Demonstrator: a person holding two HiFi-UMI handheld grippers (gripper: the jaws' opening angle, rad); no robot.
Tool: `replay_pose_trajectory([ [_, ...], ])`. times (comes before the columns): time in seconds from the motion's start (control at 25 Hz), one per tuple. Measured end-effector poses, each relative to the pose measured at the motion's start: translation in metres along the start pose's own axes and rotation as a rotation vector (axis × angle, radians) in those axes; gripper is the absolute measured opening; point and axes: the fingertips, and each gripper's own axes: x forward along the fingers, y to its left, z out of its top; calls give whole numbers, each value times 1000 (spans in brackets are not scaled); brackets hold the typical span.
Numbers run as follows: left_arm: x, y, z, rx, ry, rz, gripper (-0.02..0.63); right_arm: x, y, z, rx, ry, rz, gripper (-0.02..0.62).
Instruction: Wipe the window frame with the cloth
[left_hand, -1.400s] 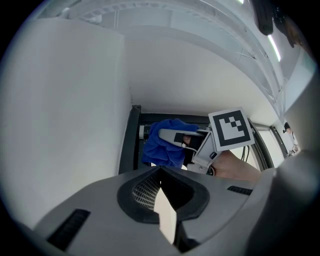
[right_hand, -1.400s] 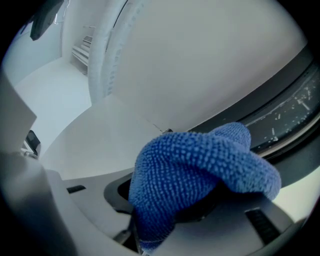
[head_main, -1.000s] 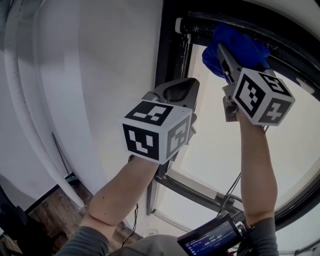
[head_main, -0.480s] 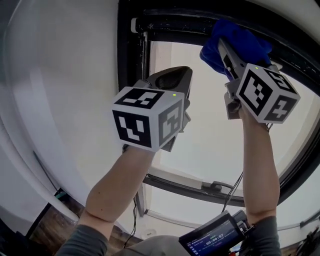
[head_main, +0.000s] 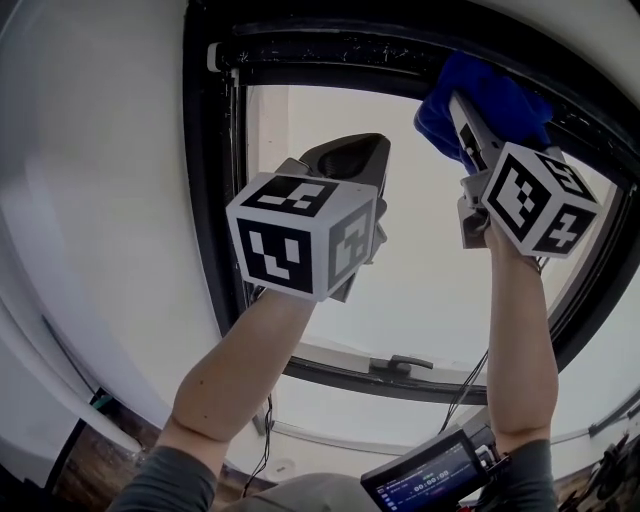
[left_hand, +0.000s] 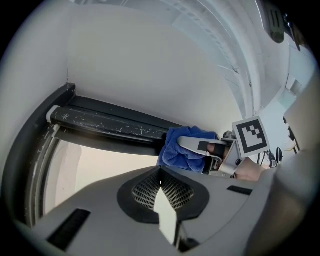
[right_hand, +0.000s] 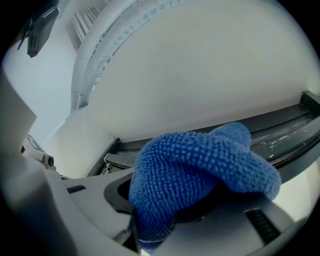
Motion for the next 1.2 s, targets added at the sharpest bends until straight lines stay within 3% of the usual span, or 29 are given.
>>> replay_pose_trajectory([
  [0.36,35,-64,-12,6,8,-9,5,-35,-60,9,-5,-1,8,156],
  [1.2,115,-228,-32,-12,6,-127,5,-143,-225,26,-18,-18,-135,156],
])
